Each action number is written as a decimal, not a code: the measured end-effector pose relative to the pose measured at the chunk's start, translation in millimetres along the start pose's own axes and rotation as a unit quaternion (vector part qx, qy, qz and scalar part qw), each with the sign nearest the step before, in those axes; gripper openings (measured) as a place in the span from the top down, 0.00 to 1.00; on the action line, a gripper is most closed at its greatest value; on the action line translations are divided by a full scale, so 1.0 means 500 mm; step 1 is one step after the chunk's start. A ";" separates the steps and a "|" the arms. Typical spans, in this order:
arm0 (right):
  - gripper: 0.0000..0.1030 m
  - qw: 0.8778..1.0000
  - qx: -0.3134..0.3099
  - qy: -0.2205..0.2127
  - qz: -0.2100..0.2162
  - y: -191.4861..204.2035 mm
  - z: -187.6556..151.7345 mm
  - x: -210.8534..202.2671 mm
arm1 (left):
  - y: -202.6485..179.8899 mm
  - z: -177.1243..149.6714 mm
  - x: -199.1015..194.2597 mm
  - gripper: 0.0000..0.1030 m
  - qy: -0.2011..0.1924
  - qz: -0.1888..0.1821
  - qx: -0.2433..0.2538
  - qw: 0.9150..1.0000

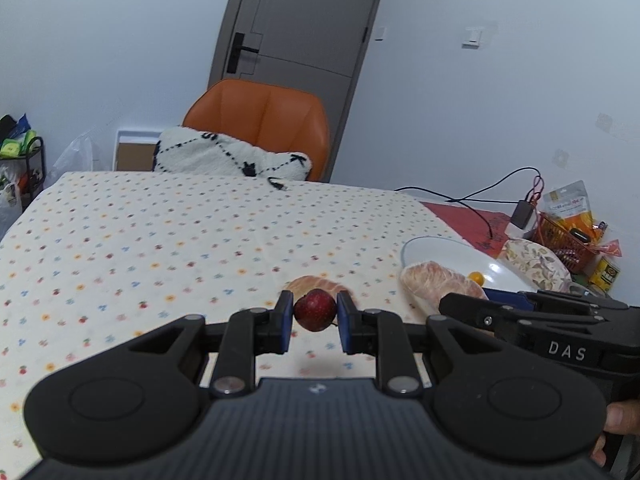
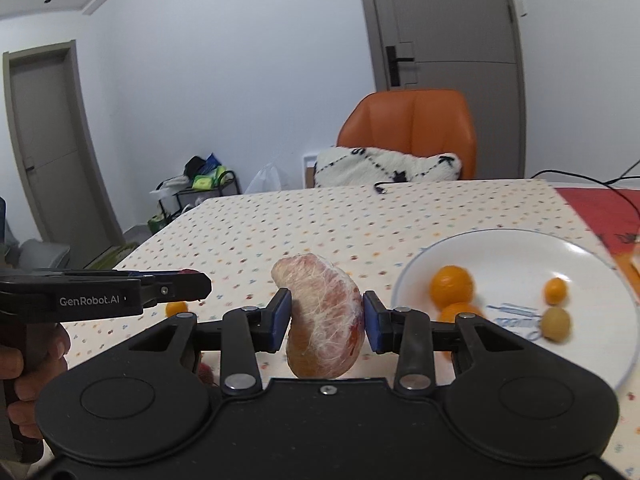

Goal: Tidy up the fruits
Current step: 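Carry both over the white bowl and open both grippers to release them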

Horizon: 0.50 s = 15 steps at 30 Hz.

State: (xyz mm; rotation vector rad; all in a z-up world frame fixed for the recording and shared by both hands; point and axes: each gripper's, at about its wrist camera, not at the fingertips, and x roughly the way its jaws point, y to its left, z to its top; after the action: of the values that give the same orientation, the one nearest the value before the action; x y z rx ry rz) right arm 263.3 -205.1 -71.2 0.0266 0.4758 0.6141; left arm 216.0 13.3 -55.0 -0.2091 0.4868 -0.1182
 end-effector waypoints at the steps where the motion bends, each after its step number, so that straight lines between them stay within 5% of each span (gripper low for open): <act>1: 0.64 1.000 0.001 -0.002 -0.002 -0.005 0.000 -0.005 | -0.006 0.001 0.001 0.79 -0.001 -0.002 0.002 1.000; 15: 0.64 0.998 0.038 -0.033 -0.043 -0.095 -0.009 -0.065 | -0.117 0.020 0.038 0.79 0.000 -0.038 0.046 0.998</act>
State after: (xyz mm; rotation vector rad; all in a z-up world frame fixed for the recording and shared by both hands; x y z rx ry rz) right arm 264.0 -262.8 -69.3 0.0978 0.4330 0.5095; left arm 233.6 -44.9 -41.6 -0.1374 0.4733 -0.2144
